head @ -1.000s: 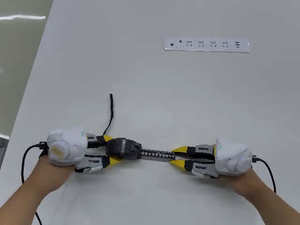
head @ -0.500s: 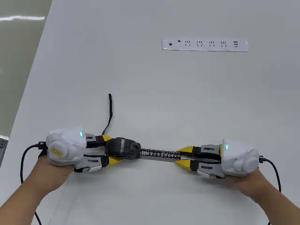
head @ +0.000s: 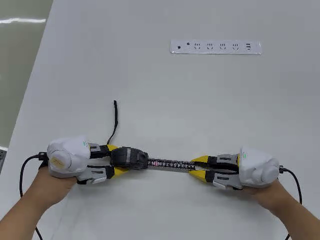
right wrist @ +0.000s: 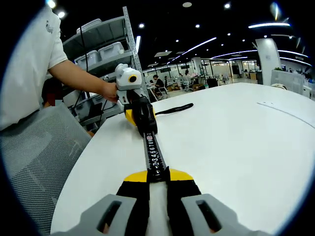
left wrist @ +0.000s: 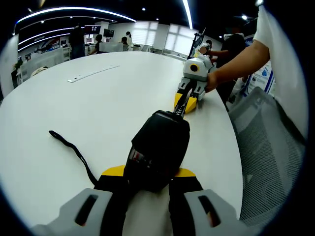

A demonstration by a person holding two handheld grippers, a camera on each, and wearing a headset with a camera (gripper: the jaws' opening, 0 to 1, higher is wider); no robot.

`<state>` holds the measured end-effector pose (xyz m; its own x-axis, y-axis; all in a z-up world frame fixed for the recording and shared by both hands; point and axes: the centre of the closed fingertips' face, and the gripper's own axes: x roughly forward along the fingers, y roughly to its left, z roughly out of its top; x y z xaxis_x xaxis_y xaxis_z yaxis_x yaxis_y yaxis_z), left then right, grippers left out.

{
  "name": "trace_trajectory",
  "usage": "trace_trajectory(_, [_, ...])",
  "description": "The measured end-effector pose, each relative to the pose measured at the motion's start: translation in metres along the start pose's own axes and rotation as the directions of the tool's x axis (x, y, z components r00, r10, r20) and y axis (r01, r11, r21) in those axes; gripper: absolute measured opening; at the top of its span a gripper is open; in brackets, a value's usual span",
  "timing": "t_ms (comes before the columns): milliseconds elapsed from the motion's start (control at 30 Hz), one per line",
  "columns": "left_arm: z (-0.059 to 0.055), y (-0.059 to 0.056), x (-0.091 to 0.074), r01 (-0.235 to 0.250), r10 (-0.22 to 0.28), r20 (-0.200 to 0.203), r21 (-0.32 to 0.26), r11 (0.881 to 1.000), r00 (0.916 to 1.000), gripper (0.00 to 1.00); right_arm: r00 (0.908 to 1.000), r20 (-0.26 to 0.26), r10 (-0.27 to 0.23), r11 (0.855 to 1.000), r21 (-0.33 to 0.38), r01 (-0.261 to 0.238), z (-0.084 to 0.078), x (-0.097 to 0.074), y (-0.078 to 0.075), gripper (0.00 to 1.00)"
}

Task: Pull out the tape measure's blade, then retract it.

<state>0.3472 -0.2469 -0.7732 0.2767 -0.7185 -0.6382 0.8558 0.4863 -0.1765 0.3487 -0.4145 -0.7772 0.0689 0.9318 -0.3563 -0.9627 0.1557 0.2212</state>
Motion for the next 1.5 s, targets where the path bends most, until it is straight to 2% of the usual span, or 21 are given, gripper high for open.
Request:
trace_trajectory(1133, [0.001, -0.002, 0.0, -0.004, 0.004, 0.0, 0.0, 1.0, 1.0, 0.28, 0.9997, -0.004, -0.024, 1.0, 0.014, 0.024, -0.01, -0.032, -0.005, 0.1])
trace_trajectory(1500, [0.001, -0.001, 0.0, -0.007, 0.007, 0.0, -0.001, 1.0, 1.0, 0.28, 0.9995, -0.011, -0.028, 0.999, 0.018, 0.029, -0.012, -0.038, -0.006, 0.1])
